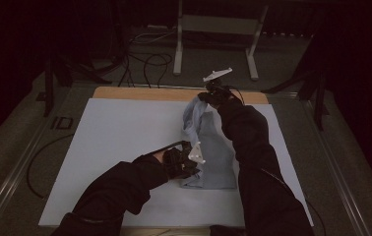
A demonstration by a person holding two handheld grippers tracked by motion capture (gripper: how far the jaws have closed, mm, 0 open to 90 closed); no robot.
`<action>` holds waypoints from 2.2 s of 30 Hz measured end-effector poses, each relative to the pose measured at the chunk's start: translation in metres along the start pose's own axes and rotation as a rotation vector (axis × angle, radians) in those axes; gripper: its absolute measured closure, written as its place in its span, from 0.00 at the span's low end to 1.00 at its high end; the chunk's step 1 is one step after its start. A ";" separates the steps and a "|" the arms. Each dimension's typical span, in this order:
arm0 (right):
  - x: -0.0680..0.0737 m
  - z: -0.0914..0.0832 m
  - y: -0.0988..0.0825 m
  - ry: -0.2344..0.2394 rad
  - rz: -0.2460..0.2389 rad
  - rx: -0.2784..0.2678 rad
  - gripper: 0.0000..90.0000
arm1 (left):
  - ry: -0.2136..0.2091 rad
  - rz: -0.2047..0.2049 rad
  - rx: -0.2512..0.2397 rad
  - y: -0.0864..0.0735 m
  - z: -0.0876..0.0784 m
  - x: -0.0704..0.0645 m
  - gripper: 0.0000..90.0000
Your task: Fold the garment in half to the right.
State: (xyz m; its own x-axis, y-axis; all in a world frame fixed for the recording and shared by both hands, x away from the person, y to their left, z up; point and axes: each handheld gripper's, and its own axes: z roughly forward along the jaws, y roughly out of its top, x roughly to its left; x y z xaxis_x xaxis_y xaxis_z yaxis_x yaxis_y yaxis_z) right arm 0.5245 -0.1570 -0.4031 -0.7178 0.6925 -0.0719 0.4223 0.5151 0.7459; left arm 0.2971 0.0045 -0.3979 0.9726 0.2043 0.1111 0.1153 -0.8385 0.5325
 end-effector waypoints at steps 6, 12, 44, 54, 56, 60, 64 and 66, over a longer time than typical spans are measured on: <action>-0.012 -0.009 -0.008 -0.014 0.023 -0.011 0.97 | -0.017 0.018 0.000 0.017 0.011 -0.003 0.97; -0.023 -0.014 -0.019 -0.024 0.044 -0.016 0.97 | -0.044 0.035 0.011 0.032 0.028 -0.008 0.97; -0.036 0.023 -0.054 0.088 0.096 -0.063 0.97 | -0.053 -0.048 0.096 0.049 0.102 -0.014 0.96; -0.044 0.027 -0.074 0.087 0.163 -0.026 0.45 | -0.071 -0.073 0.136 0.049 0.124 -0.013 0.96; -0.047 0.023 -0.077 0.093 0.186 -0.028 0.36 | -0.067 -0.073 0.142 0.048 0.129 -0.013 0.96; -0.053 0.012 -0.082 0.085 0.210 -0.010 0.25 | -0.084 -0.084 0.147 0.049 0.130 -0.012 0.96; -0.056 0.003 -0.089 0.073 0.208 0.014 0.18 | -0.085 -0.085 0.145 0.049 0.130 -0.012 0.95; -0.056 -0.002 -0.091 0.066 0.209 0.009 0.15 | -0.091 -0.094 0.133 0.048 0.130 -0.012 0.94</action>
State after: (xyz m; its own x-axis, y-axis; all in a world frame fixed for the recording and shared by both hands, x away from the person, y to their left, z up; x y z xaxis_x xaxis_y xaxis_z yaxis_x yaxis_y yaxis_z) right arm 0.5253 -0.2440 -0.4652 -0.6487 0.7504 0.1270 0.5704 0.3690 0.7338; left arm 0.3175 -0.1038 -0.4824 0.9699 0.2430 -0.0136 0.2261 -0.8787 0.4204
